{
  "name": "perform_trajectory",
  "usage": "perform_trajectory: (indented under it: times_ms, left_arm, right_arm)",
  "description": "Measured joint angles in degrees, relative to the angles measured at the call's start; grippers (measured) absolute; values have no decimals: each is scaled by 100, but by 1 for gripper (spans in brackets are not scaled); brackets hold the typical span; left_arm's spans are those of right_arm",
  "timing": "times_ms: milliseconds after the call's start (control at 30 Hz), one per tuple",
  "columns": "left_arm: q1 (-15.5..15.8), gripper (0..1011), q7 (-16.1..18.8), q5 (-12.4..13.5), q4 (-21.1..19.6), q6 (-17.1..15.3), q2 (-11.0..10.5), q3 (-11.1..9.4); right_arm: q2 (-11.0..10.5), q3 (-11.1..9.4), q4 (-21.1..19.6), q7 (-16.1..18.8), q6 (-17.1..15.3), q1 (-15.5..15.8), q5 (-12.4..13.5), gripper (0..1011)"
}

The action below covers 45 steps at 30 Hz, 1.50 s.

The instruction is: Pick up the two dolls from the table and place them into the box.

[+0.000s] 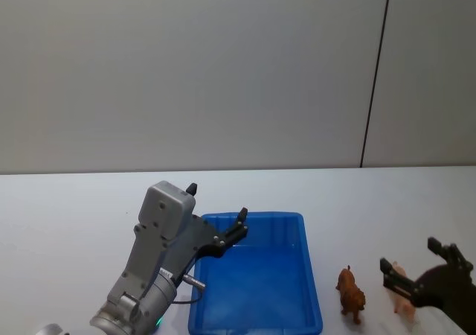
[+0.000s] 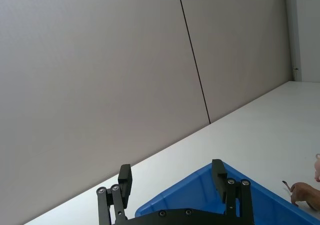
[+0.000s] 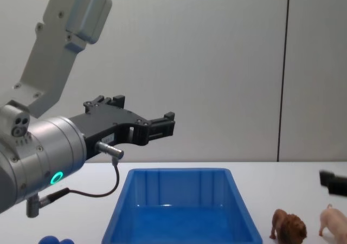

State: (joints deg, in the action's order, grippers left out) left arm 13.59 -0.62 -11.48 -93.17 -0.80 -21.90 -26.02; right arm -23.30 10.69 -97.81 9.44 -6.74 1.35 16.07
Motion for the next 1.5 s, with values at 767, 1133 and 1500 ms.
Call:
perform_trajectory:
  times_ms: [767, 1133, 1500]
  left_arm:
    - [0, 1003, 0, 0, 0, 0, 0, 0]
    - [0, 1003, 0, 0, 0, 0, 0, 0]
    - [0, 1003, 0, 0, 0, 0, 0, 0]
  right_arm:
    - [32, 36, 832, 335, -629, -209, -78, 979]
    - [207, 95, 1143, 311, -792, -450, -14, 687]
    - [297, 104, 1242, 207, -798, -581, 24, 362]
